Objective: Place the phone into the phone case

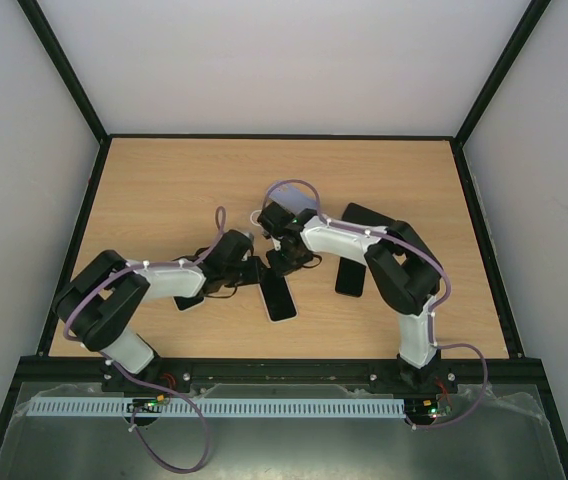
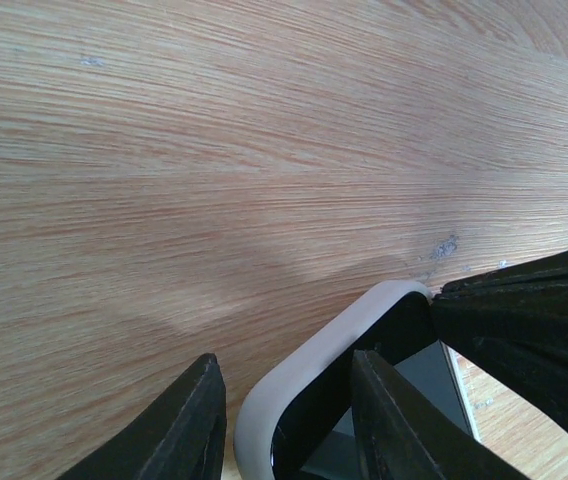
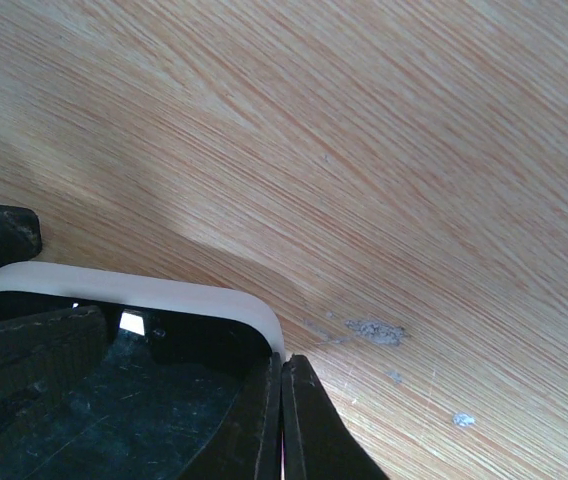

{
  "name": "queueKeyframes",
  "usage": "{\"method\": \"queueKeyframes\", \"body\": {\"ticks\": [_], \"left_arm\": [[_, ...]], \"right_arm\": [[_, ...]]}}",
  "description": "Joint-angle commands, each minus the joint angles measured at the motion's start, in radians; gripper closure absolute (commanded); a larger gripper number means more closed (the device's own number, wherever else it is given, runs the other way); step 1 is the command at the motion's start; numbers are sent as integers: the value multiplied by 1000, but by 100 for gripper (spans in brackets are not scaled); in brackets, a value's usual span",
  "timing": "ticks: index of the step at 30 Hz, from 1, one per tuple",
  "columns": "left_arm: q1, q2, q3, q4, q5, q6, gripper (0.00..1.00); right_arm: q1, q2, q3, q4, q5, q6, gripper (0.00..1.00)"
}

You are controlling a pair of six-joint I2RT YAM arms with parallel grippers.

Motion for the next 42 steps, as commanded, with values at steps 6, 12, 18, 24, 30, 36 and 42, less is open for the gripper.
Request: {"method": "queueKeyframes", "body": {"ticks": [6,12,18,24,30,36,42], "left_arm": [[-17,16,-31,-196,-128,9,59],[-49,-92,-17,-241,-181,-11,41],[-118,-183,-16,-277,-205,-52,29],[-194,-207,-32,-281,-217,-104,21],[-240,-203,-41,-286,-228,-151,16],[-270,-212,-23,-322,-253,-160,8],[-290,-200,21,-386,-296,-95,1]], "right_arm": [[17,-16,-155,-28,13,63,88],[22,-198,-281,67,-22,144,84],[35,-372,-455,214,-110,222,77],[66,-449,-607,368,-165,290,76],[139,-464,-674,536,-210,371,76],[158,-503,-693,601,-119,399,76],[157,-608,-743,584,81,421,71]]}}
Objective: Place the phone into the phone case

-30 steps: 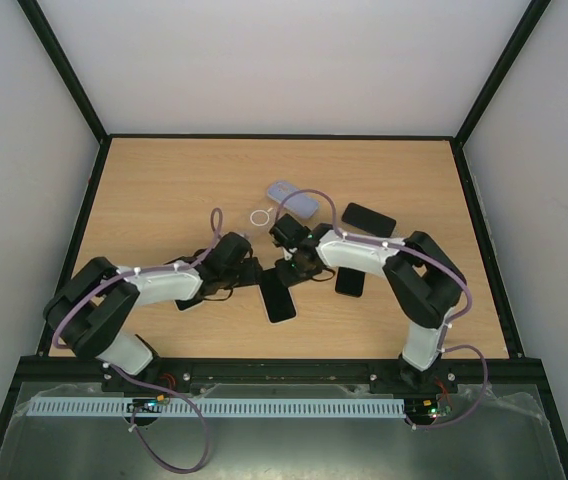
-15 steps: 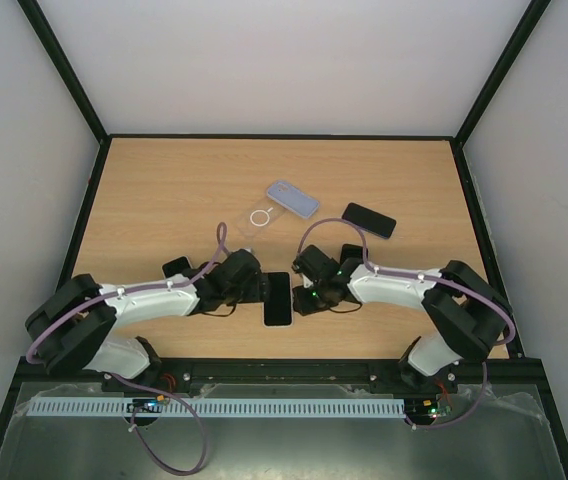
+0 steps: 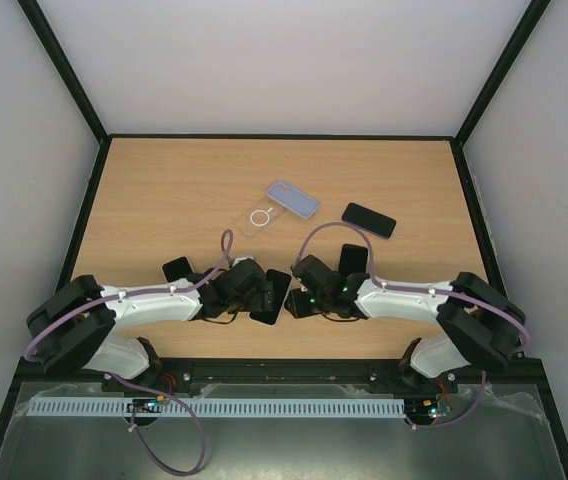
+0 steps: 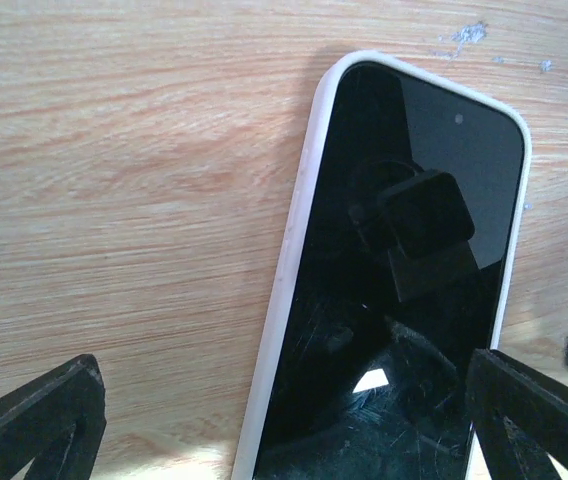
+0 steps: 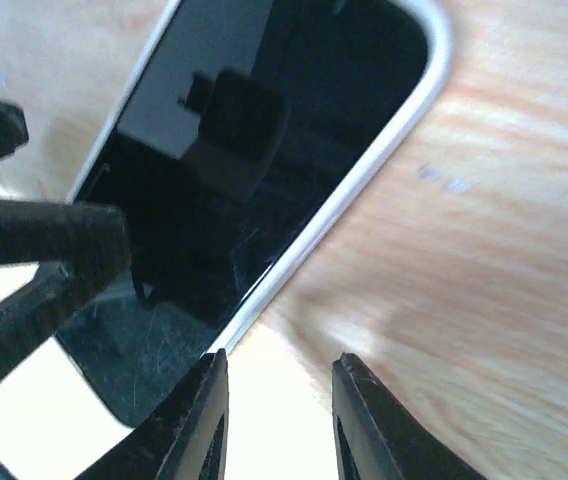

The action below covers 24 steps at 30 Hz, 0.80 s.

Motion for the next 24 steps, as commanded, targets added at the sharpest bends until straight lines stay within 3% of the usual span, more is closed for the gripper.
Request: {"method": "queueKeyframes", "body": {"ticks": [1,12,24], "left_arm": [[-11,-3,50,-74,-52,62,0],[-73,93,159,-132,-86,182,0],[-106,270,300,-217,-127,233,0]], "right_arm": [[2,-96,-54,25,196,37,69],[3,-331,-223,107,446,87,43],[3,-464,-383,225,537,78,11]]}}
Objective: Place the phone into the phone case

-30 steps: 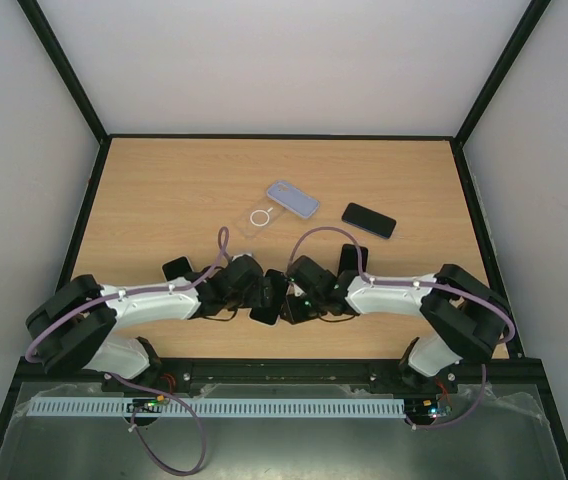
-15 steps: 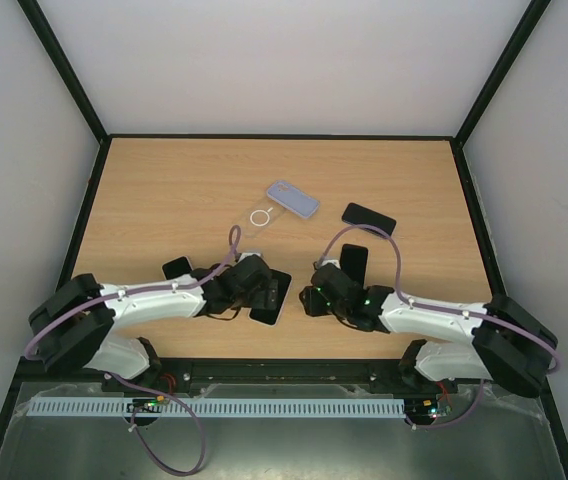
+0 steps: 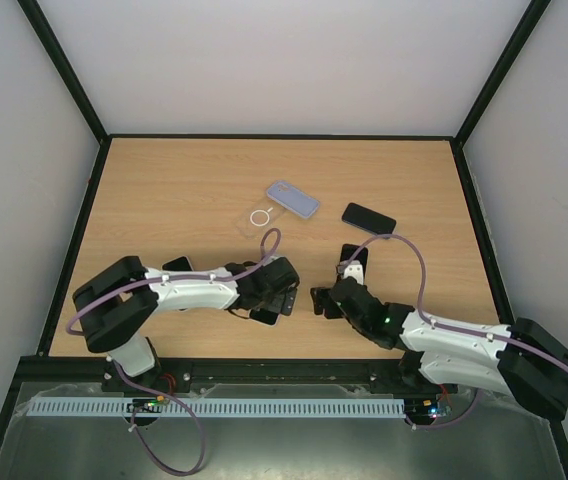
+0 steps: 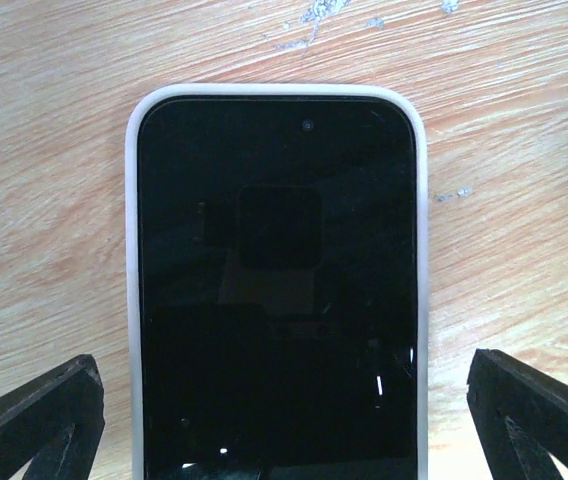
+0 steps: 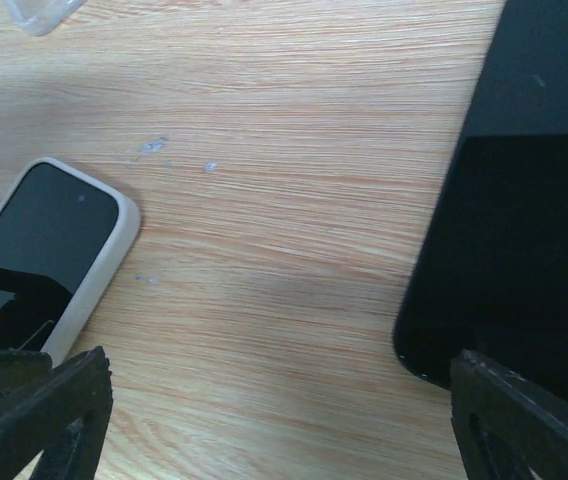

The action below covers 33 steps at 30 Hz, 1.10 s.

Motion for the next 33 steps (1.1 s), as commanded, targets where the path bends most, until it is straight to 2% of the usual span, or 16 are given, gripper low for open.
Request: {"method": "queueKeyframes", "body": {"ticks": [1,3,6,11,17,21,33], "left_arm": [[-8,47,51,-69,-39,30,0],[-8,75,64,-77,-34,36,0],[-8,109,83,-99,-36,41,1],[-12,148,110,-124,-43,37,8],[5,141,112,-158,-89,-24,29],[58,112,78,-169,-114,-100,42],[297,-48,-25,-182,-157,-280,46]], "right_arm": [[3,-59,-56,86,80,4,10],[3,-83,-73,98,84,3,5],[3,-105,-89,109,84,2,4],[2,-126,-121,131,89,3,0],[3,-155,-143,138,101,4,0],[3,-182,-156,132,102,11,0],[2,-208,-169,129,97,14,1]]}}
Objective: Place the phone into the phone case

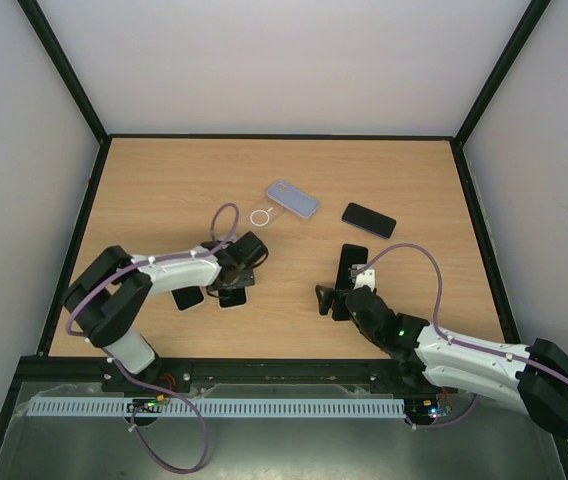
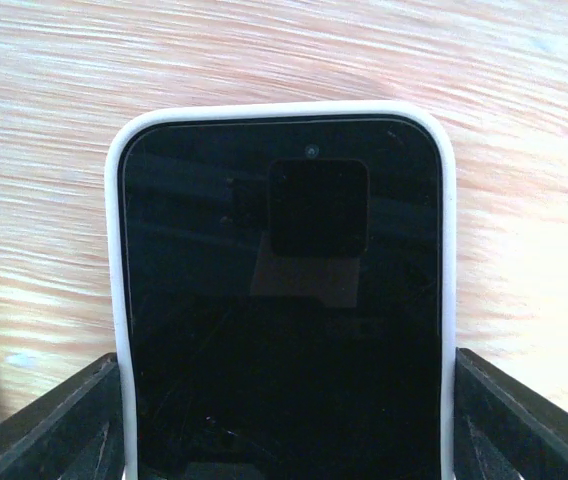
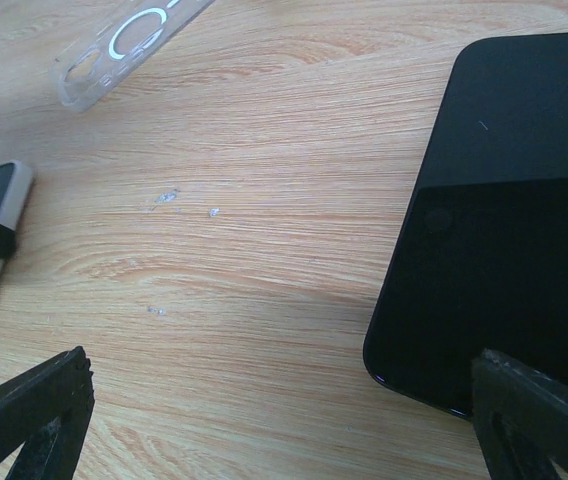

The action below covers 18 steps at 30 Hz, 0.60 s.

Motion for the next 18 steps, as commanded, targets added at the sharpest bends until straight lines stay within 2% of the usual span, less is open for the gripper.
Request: {"method": "queueKeyframes", "body": {"ticks": [1,9,18], "left_arm": [[68,-79,-32,-27,-40,-92,46],[205,-75,-41,13,11,-92,45],[241,-33,-54,-2,15,-117,43]], "right_arm": [[2,2,-12,19,33,12,1],[3,20,-9,25,27,10,1],[3,22,-10,25,30,11,1]]}}
